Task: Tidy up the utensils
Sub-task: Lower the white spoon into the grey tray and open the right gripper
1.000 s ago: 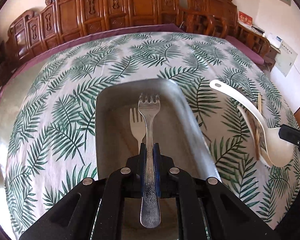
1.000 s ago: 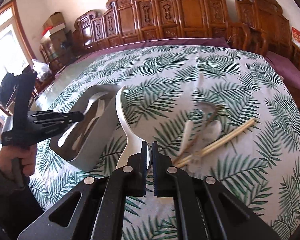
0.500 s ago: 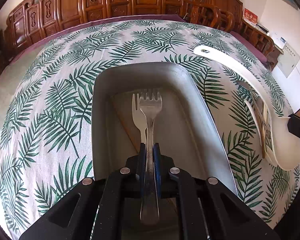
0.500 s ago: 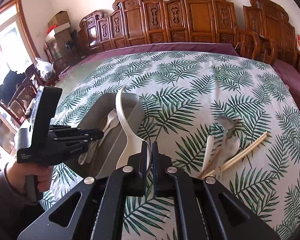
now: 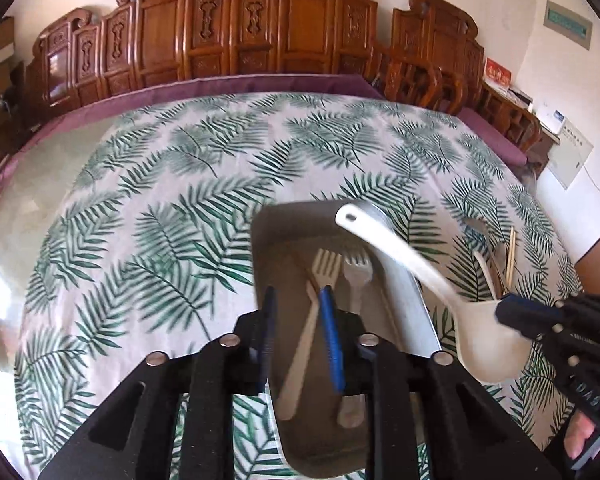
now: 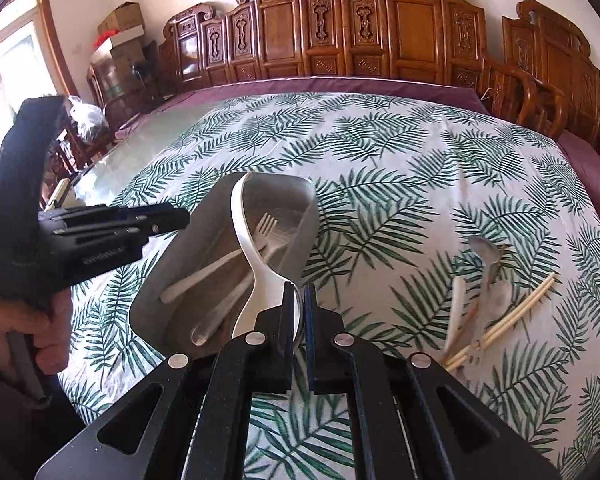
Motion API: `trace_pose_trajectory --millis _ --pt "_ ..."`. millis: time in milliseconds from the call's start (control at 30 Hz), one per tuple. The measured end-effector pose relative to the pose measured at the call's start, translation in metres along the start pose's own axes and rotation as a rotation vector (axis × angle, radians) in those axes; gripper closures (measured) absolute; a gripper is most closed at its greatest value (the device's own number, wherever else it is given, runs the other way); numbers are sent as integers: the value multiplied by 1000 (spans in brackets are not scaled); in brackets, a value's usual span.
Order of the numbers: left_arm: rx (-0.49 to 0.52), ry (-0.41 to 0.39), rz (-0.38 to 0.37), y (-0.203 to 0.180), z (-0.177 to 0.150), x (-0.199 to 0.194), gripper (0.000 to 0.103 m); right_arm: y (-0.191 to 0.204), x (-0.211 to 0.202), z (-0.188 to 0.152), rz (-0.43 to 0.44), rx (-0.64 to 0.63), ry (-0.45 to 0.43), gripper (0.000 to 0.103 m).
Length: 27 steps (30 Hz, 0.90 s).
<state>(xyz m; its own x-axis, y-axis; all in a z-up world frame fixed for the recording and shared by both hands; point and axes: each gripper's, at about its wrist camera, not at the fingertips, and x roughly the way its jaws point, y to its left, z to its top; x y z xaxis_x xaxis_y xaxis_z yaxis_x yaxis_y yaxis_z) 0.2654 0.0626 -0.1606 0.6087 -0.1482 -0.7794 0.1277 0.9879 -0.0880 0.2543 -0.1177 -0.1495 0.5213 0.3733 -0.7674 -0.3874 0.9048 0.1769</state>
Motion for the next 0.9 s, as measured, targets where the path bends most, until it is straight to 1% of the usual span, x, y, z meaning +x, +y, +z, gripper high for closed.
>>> trace_pose_trajectory --millis 300,400,500,667,833,900 --pt "-56 -40 25 31 7 -14 64 21 26 10 5 30 19 97" --pt "-64 -48 42 38 7 -16 61 28 34 10 -9 25 27 97" --pt "-77 -51 42 44 7 -16 59 35 42 8 -26 12 43 97" --pt "-84 -54 41 47 8 -17 59 44 49 4 -28 -5 56 97" --pt "-81 -55 40 47 7 -19 59 51 50 -1 -7 -16 72 96" --pt "-81 -56 39 46 7 -20 59 51 50 -3 14 -7 82 95"
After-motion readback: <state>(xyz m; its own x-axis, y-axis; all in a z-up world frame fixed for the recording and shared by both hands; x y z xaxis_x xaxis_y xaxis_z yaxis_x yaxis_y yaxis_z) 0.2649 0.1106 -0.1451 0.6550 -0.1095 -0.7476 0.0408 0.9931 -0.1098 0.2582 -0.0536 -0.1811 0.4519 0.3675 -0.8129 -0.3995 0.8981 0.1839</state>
